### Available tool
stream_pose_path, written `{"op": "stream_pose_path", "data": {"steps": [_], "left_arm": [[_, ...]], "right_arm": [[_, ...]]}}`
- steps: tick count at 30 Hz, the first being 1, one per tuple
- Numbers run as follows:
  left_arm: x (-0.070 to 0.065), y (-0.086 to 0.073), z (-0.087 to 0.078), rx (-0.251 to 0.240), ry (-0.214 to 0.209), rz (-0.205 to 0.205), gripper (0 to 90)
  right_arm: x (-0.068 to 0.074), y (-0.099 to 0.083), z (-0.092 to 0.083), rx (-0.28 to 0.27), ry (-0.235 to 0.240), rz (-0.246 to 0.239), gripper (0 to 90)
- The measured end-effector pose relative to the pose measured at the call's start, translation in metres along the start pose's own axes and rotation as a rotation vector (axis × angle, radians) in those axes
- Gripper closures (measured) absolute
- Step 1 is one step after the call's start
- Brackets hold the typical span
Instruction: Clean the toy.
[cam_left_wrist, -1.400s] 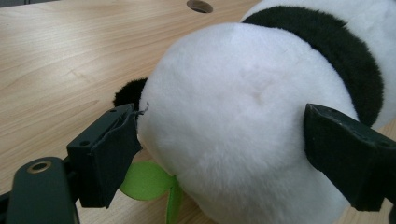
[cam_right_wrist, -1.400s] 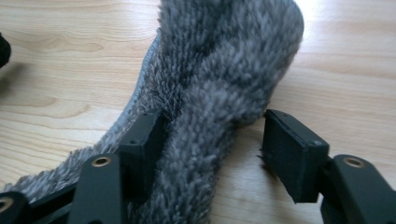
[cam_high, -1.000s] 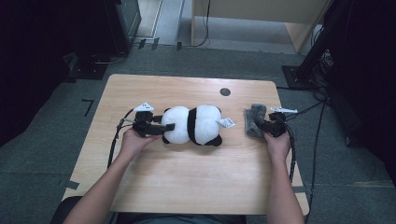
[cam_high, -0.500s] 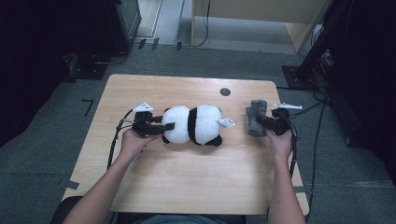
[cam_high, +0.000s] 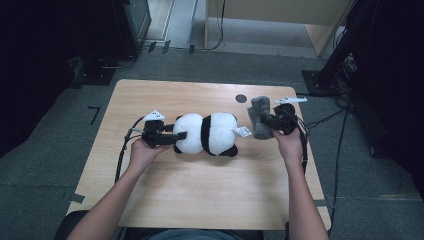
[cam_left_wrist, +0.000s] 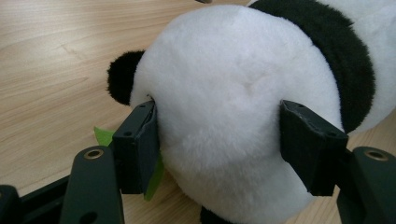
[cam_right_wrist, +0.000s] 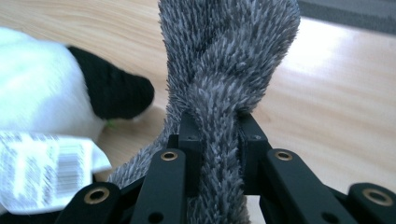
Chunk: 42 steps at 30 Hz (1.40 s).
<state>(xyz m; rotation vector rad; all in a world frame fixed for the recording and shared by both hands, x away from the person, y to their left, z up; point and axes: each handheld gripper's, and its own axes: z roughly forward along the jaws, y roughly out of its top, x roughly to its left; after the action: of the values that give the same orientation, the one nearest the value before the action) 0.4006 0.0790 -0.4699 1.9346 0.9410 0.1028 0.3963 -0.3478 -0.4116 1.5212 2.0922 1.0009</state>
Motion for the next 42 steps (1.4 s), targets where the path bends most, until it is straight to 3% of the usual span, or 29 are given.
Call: {"op": "stream_pose_path", "data": {"steps": [8,14,26,32,39,42], "left_arm": [[0.000,0.000,0.000,0.000,0.005,0.004,32.5],[-0.005,0.001,-0.001,-0.003,0.034,0.031,32.3],[-0.005,-0.002,-0.001,-0.018,0.030,0.024,32.4],[-0.003,-0.002,-0.001,-0.020,0.023,0.021,32.4],[-0.003,-0.002,-0.001,-0.020,0.023,0.019,32.4],[-0.003,-0.002,-0.001,-0.015,0.021,0.017,32.2]], "right_arm": [[0.026,0.041,-0.003,0.019,0.030,-0.087,76.9],[0.047,0.066,-0.002,0.017,0.077,-0.108,76.9],[0.103,0.115,0.007,0.033,0.131,-0.218,76.6],[0.134,0.131,0.026,0.051,0.189,-0.243,76.6],[0.173,0.137,0.062,0.098,0.261,-0.281,76.5],[0.187,0.138,0.077,0.122,0.304,-0.275,76.5]]}}
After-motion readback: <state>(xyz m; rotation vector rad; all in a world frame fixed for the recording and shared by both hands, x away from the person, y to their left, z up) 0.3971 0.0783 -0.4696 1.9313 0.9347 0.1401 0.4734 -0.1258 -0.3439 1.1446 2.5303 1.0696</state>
